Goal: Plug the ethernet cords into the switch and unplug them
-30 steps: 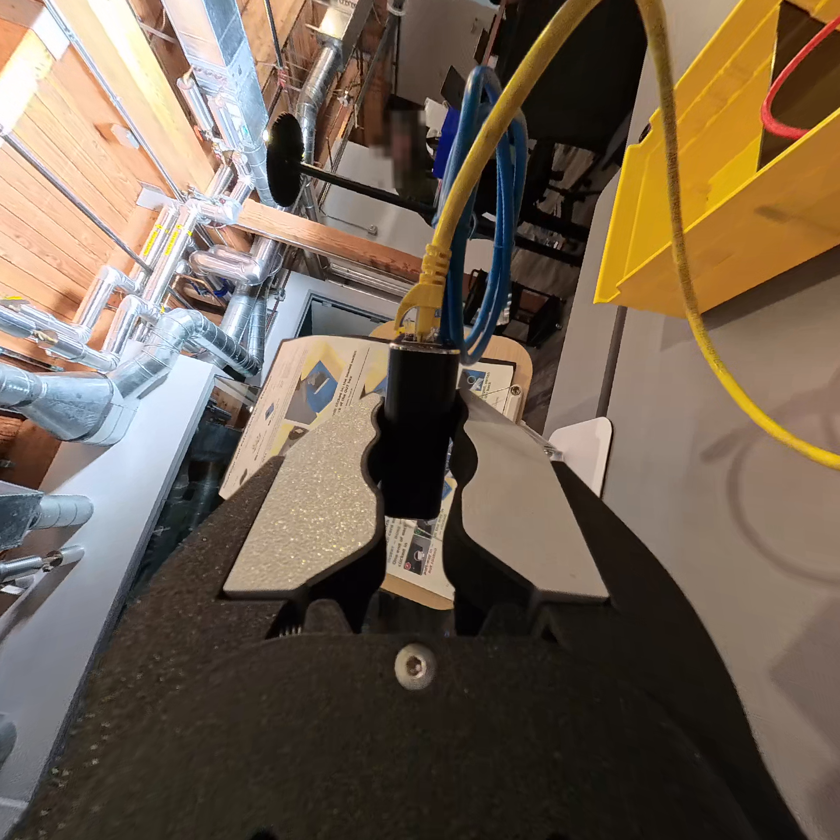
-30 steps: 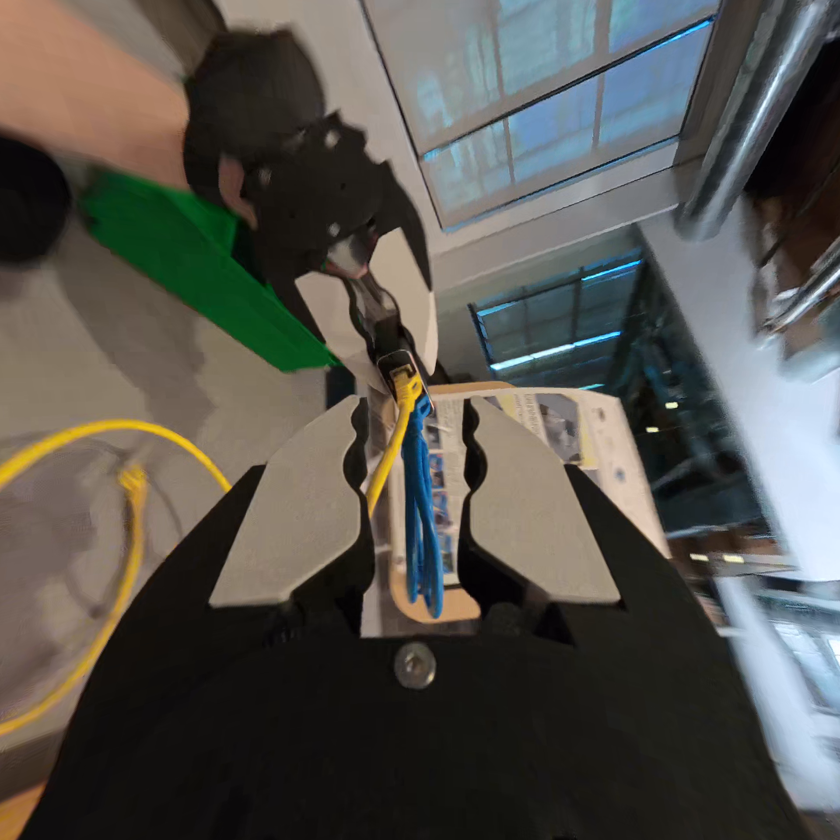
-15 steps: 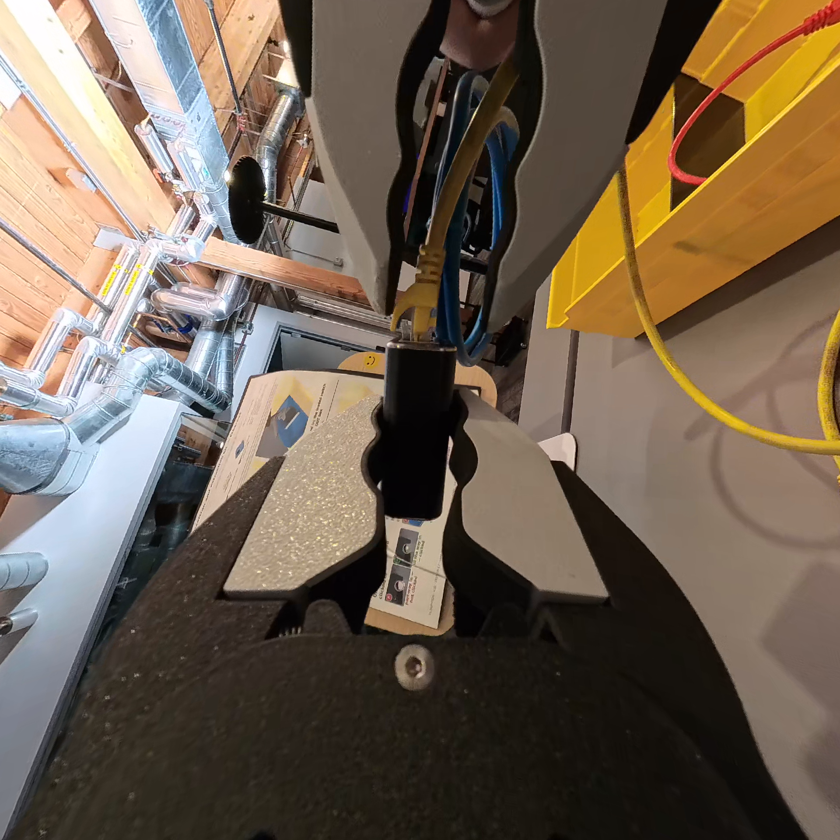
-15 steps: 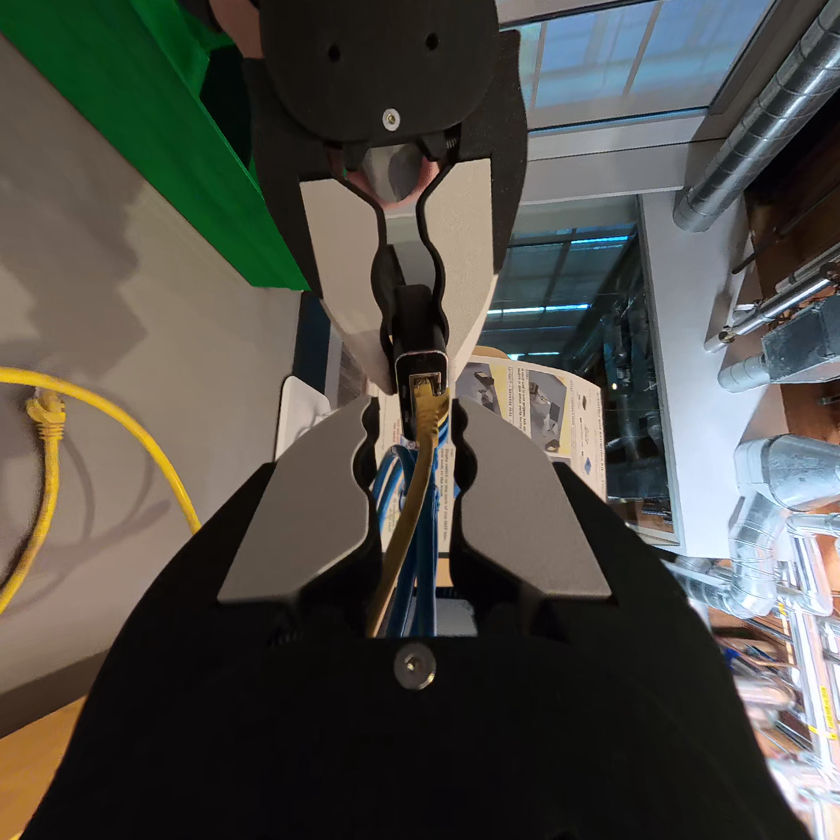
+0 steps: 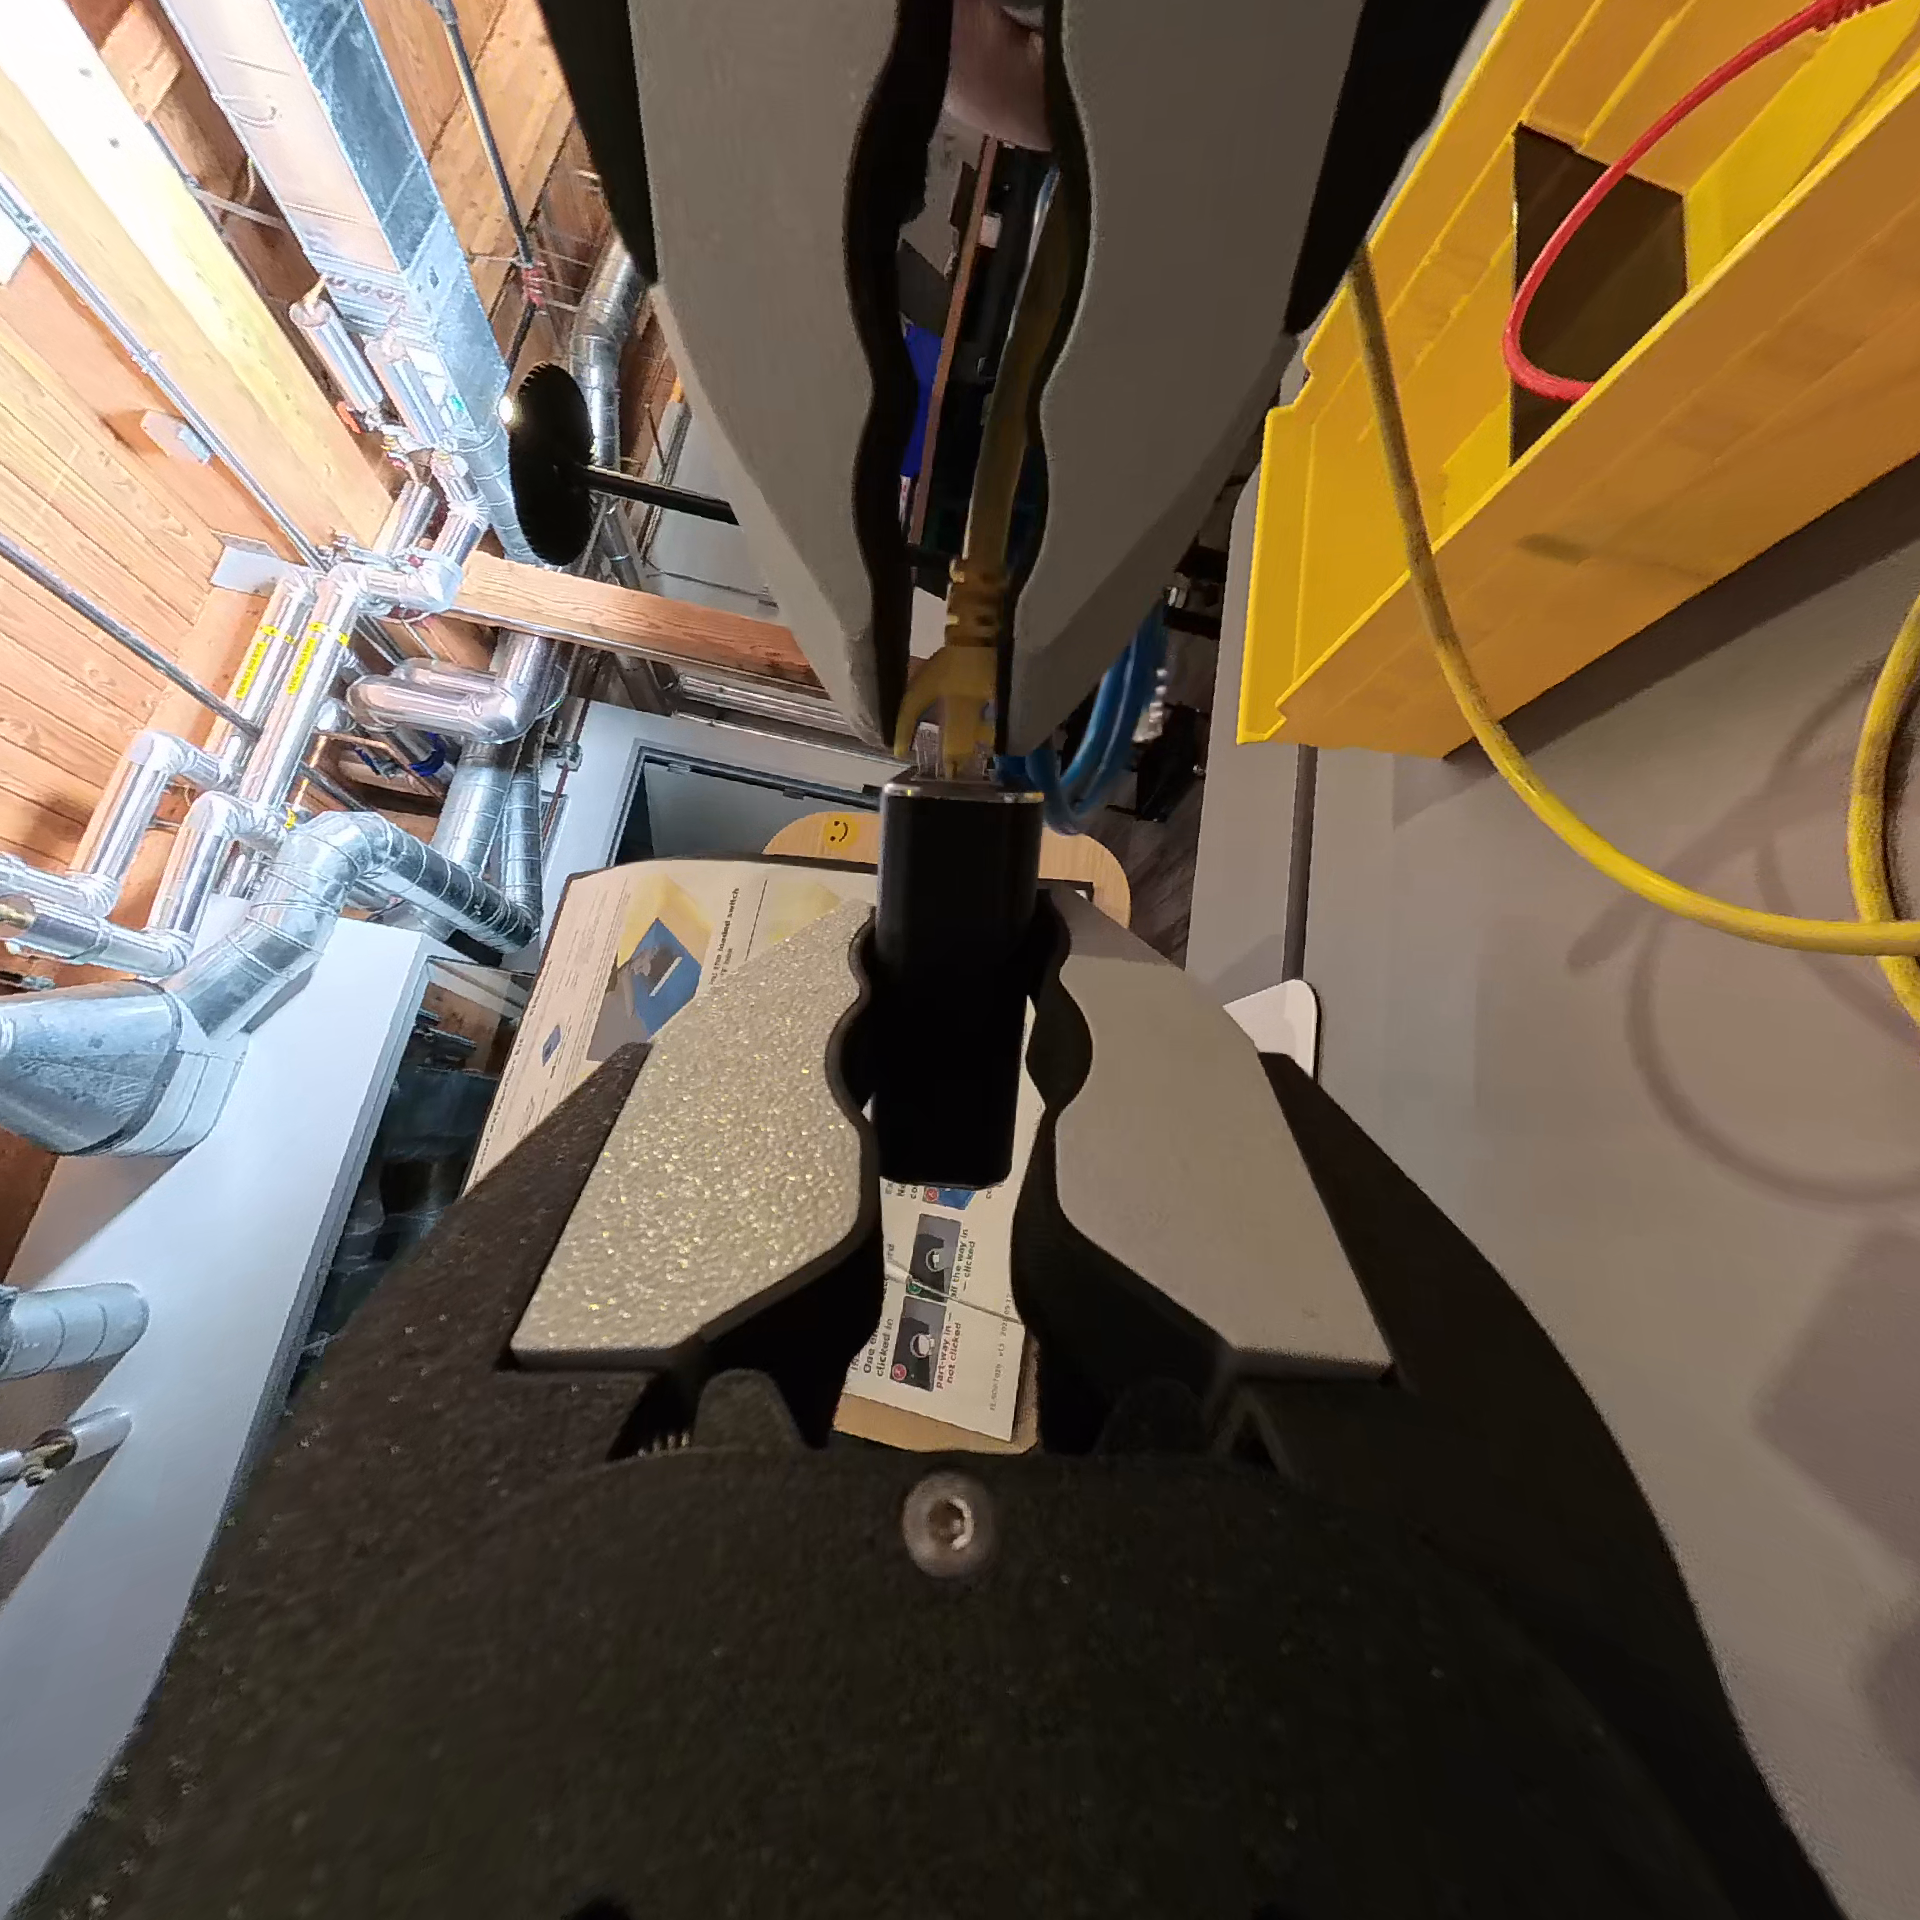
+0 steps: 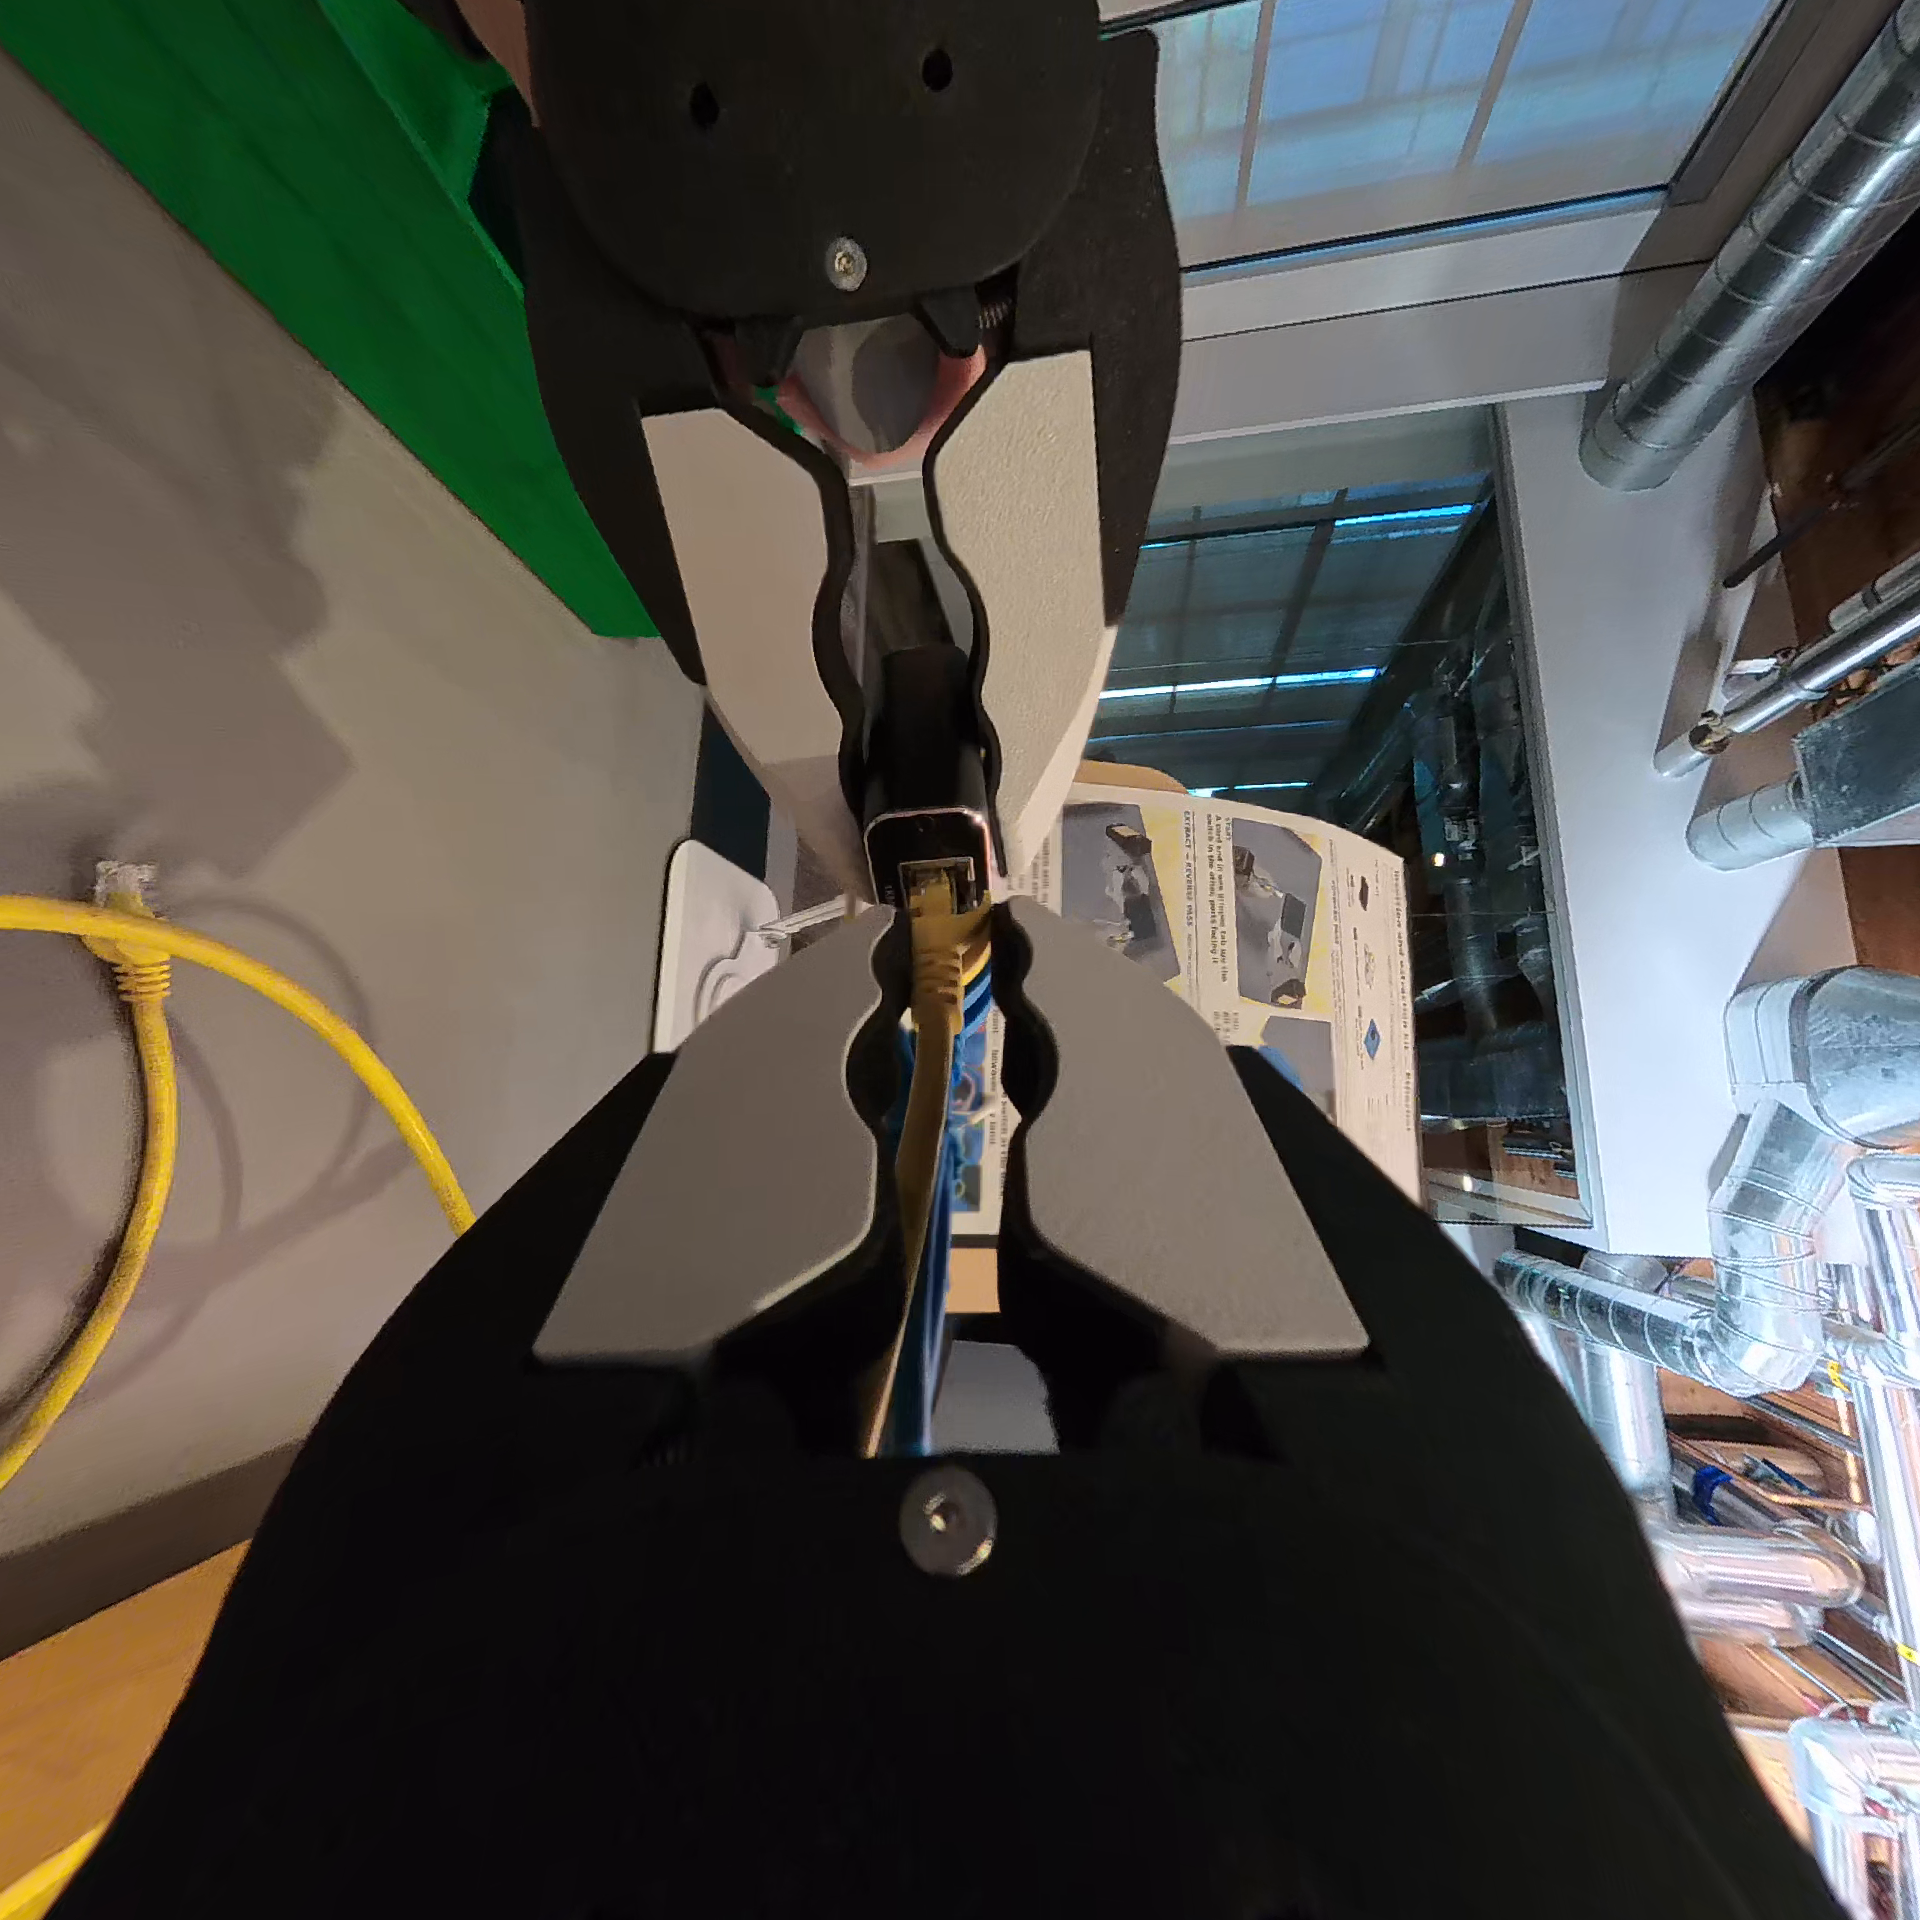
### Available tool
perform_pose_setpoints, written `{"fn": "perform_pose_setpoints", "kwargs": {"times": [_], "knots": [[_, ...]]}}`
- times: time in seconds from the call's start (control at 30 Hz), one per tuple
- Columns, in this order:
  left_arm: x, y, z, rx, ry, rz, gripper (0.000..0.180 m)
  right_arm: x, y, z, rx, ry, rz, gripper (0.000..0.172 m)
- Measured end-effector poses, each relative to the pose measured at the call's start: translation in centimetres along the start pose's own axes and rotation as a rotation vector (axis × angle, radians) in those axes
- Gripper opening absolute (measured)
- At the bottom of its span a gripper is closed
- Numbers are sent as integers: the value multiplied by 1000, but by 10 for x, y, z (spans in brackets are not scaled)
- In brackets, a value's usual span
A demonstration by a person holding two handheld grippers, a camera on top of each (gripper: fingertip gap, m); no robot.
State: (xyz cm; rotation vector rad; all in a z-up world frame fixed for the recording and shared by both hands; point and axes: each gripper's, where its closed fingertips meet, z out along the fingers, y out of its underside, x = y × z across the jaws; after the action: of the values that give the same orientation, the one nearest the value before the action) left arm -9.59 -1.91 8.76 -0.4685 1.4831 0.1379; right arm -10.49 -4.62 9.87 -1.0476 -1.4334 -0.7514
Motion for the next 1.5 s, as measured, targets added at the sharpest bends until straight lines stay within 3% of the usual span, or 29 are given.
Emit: {"fn": "perform_pose_setpoints", "kwargs": {"times": [0.6, 0.97, 1.5], "knots": [[39, 16, 23, -106, 174, -32, 25, -38, 21, 8, -81, -221, 80, 16], [65, 15, 32, -88, 264, -62, 25, -59, 34, 3, -112, -364, 93, 16], [79, 6, 35, -72, 323, -104, 25, -69, 41, -8, -146, -445, 84, 16]]}}
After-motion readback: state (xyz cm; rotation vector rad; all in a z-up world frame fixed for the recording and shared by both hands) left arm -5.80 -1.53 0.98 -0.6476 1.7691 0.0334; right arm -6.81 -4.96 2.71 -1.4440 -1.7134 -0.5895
